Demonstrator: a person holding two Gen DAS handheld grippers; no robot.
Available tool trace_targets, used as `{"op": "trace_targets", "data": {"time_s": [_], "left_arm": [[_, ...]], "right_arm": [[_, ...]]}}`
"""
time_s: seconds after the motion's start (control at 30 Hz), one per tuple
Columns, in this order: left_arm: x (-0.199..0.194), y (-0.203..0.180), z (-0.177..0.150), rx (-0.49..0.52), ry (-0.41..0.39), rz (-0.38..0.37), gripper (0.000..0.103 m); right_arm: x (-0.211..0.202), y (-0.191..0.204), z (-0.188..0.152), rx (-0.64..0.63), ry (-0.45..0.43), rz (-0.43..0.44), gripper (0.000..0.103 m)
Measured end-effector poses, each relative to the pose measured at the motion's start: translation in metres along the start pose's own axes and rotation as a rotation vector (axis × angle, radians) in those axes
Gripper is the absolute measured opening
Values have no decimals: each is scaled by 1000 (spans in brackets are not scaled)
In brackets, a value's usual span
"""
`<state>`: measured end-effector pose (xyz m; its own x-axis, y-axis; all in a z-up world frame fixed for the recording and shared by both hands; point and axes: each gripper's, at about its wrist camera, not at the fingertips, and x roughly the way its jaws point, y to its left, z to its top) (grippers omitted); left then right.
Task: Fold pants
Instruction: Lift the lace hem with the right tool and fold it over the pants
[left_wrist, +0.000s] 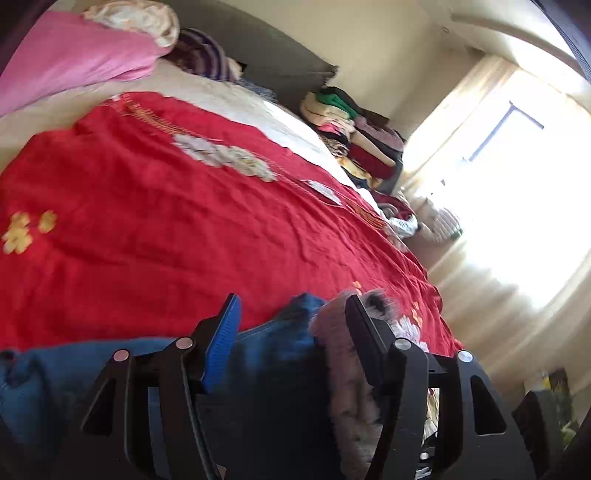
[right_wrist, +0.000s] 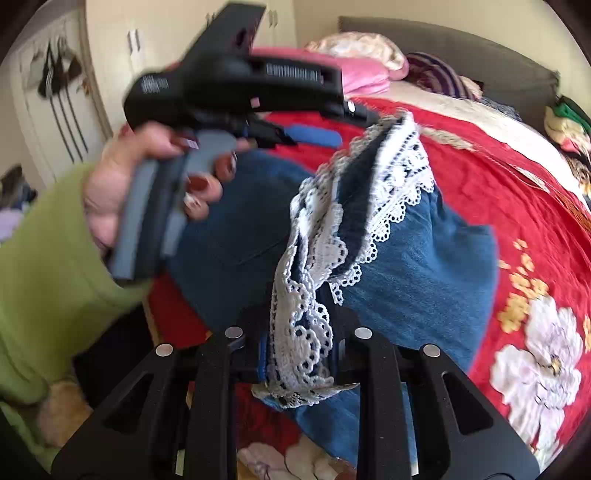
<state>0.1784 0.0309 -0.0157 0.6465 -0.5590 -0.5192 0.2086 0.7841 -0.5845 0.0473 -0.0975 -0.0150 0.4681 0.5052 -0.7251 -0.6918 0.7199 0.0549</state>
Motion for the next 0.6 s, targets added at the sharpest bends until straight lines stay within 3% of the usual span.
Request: {"op": "trace_targets", "data": {"time_s": [0.13, 0.27, 0.33, 0.4, 0.47, 0.6], "left_arm": [[1, 21, -9, -62, 21, 15, 63], [6, 24, -12, -70, 39, 8, 63], [6, 23, -14, -64, 49, 6, 63], [8, 23, -17, -79, 67, -1, 63], [9, 26, -22, -82, 85, 8, 63], [22, 22, -25, -67, 123, 34, 63]], "right_arm": [[10, 11, -4, -12, 28, 63, 39], [-24, -1, 0, 19, -48, 124, 51], [-38, -10, 1, 30, -86, 100, 54], [-52, -36, 3, 55, -122, 20, 56], [-55, -66, 8, 112, -120, -37, 57], [-44, -118, 11, 229, -87, -64, 57]]}}
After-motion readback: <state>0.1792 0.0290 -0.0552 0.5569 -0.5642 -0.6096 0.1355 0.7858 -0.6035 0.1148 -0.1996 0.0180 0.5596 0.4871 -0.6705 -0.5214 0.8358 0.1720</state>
